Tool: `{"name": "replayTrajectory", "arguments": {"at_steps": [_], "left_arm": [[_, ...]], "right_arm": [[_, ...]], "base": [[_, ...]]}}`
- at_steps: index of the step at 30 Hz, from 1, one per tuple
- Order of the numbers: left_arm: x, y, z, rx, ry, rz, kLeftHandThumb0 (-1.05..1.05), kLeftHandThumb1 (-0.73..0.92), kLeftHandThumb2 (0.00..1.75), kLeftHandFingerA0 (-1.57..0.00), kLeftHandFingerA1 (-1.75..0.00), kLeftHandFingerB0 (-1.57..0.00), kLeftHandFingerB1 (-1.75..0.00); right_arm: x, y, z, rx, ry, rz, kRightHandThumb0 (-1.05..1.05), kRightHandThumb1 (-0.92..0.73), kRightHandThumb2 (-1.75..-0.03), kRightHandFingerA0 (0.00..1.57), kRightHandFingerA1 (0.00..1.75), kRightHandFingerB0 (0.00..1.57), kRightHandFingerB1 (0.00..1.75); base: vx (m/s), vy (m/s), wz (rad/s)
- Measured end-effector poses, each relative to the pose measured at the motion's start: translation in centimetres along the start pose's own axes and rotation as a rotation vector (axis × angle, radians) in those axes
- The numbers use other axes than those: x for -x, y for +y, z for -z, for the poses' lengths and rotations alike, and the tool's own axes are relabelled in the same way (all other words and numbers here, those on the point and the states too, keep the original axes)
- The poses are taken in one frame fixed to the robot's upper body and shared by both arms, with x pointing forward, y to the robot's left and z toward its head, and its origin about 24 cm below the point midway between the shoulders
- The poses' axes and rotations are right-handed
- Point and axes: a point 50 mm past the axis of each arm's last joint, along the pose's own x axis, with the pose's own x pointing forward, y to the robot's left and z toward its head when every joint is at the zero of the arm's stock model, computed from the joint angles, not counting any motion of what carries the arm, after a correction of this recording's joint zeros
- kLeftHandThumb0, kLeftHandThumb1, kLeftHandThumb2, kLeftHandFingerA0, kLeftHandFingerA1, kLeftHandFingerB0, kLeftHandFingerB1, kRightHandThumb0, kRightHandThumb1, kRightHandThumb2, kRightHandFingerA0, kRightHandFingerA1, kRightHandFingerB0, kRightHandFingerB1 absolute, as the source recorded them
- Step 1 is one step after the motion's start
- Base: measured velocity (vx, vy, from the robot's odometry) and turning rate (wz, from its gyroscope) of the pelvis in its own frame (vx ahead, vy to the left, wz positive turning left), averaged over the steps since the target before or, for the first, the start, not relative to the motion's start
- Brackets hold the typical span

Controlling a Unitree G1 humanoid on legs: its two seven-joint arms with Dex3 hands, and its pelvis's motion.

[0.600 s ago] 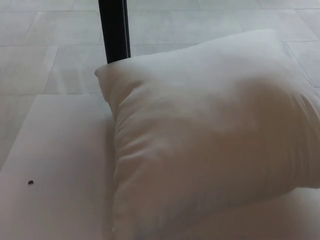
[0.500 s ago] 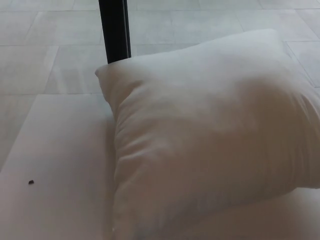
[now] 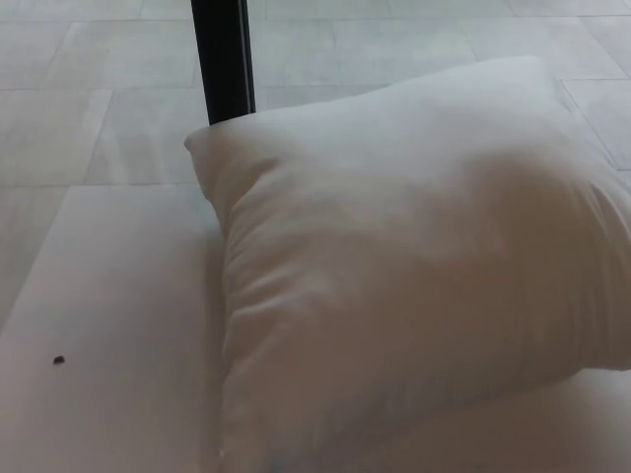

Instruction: The robot uses its left hand to press on the left side of the pillow kept in the middle of the desk and uses its right hand to lift up and the right side of the pillow and turn it over

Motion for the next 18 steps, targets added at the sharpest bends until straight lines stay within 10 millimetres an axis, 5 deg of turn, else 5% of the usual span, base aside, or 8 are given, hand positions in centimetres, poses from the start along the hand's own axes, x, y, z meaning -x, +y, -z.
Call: {"name": "replayTrajectory", "arguments": {"at_steps": [5, 8, 9, 14, 15, 16, 17, 18], "left_arm": [[-1.3, -2.6, -6.4, 0.055, -0.208, 0.089, -1.00, 0.85, 0.66, -0.33, -0.48, -0.18, -0.30], [-1.5, -4.0, -9.7, 0.078, -0.306, 0.137, -0.39, 0.36, 1.05, -0.05, -0.52, 0.00, -0.50], [-1.4, -4.6, -10.9, 0.088, -0.343, 0.157, -0.91, 0.72, 1.18, -0.22, -0.59, 0.00, -0.35], [-0.8, -8.0, -15.9, 0.099, -0.492, 0.262, -0.95, 0.92, 0.82, -0.08, -0.44, -0.02, -0.20], [-0.6, -8.7, -16.6, 0.100, -0.511, 0.283, -0.95, 0.91, 0.78, -0.06, -0.42, -0.01, -0.19], [-0.5, -8.9, -16.7, 0.100, -0.515, 0.288, -0.92, 0.92, 0.80, -0.09, -0.47, -0.03, -0.25], [-0.3, -10.0, -17.5, 0.104, -0.537, 0.318, -0.93, 0.92, 0.86, -0.09, -0.47, -0.03, -0.21], [-0.1, -10.9, -18.0, 0.103, -0.551, 0.345, -0.91, 0.90, 0.83, -0.06, -0.42, -0.02, -0.21]], "right_arm": [[-1.1, 2.7, -5.5, -0.134, -0.175, -0.070, -1.05, -0.92, -0.75, 0.45, 0.89, 0.15, 0.72], [-1.2, 4.0, -8.6, -0.171, -0.273, -0.111, -1.05, -0.92, -0.73, 0.47, 0.91, 0.29, 0.79], [-1.2, 4.6, -9.7, -0.181, -0.309, -0.130, -1.05, -0.90, -0.72, 0.42, 0.82, 0.27, 0.73], [-0.2, 7.4, -14.9, -0.185, -0.471, -0.230, -1.05, -0.92, -0.76, 0.26, 0.41, 0.10, 0.28], [0.0, 7.9, -15.7, -0.182, -0.496, -0.247, -1.04, -0.74, -1.19, 0.14, 0.47, 0.07, 0.26], [0.1, 8.0, -15.9, -0.180, -0.502, -0.252, -1.05, -0.92, -0.74, 0.32, 0.40, 0.11, 0.25], [0.5, 8.8, -17.0, -0.173, -0.535, -0.280, -1.05, -0.72, -1.22, 0.32, 0.52, 0.07, 0.27], [0.8, 9.5, -17.9, -0.165, -0.559, -0.305, -1.05, -0.92, -0.77, 0.36, 0.45, 0.07, 0.24]], "base": [[0.00, 0.000, 0.00], [0.00, 0.000, 0.00], [0.00, 0.000, 0.00], [0.00, 0.000, 0.00], [0.00, 0.000, 0.00], [0.00, 0.000, 0.00], [0.00, 0.000, 0.00], [0.00, 0.000, 0.00]]}}
